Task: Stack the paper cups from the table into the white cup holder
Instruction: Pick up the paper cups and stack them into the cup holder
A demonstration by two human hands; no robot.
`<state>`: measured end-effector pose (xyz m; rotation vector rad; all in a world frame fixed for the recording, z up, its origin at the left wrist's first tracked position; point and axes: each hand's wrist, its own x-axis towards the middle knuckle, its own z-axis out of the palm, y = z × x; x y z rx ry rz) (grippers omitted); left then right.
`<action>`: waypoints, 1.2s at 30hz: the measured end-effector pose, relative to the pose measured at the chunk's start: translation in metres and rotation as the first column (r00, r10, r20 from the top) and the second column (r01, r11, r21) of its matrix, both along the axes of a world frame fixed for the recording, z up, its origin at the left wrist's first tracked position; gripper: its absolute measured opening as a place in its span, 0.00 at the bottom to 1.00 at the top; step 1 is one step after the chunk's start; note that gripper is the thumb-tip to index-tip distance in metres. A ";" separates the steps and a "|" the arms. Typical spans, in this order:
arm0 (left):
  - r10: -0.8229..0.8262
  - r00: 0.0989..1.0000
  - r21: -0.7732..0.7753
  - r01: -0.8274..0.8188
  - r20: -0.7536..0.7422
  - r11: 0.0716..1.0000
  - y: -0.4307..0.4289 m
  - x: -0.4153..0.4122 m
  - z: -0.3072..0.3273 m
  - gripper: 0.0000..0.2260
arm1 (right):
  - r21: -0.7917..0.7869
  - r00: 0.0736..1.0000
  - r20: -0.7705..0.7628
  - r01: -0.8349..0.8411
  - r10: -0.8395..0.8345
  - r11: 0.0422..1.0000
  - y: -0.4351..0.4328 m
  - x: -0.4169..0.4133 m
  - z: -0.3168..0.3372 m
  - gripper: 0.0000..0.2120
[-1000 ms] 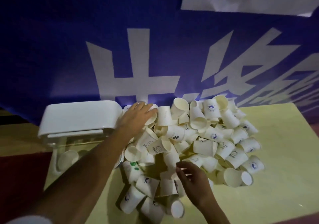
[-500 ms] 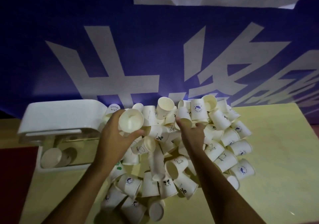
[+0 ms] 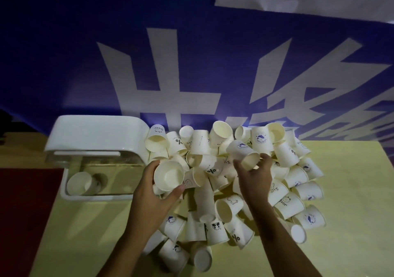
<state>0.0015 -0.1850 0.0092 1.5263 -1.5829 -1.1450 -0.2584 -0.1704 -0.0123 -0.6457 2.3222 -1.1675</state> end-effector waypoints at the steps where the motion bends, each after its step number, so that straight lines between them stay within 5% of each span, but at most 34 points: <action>1: 0.010 1.000 0.013 -0.010 -0.007 1.000 0.002 0.010 -0.001 0.33 | -0.013 0.996 -0.066 -0.056 0.055 0.998 0.008 0.004 0.003 0.34; 7: 0.028 1.000 0.022 -0.028 -0.009 0.999 0.006 0.085 -0.010 0.31 | -0.007 0.898 -0.312 -0.330 0.312 0.944 0.034 0.065 0.025 0.38; 17: 0.118 0.992 -0.018 -0.117 0.054 0.993 -0.017 0.232 -0.033 0.32 | -0.024 0.826 -0.198 -0.543 0.528 0.840 0.015 0.234 0.010 0.35; 25: 0.113 0.989 -0.088 -0.105 0.096 0.991 -0.065 0.274 -0.061 0.32 | 0.004 0.815 -0.159 -0.563 0.557 0.826 -0.005 0.297 -0.004 0.35; 36: -0.031 0.951 0.012 0.029 0.308 1.000 -0.093 0.280 -0.119 0.32 | -0.003 0.820 -0.139 -0.561 0.555 0.828 -0.028 0.321 -0.007 0.33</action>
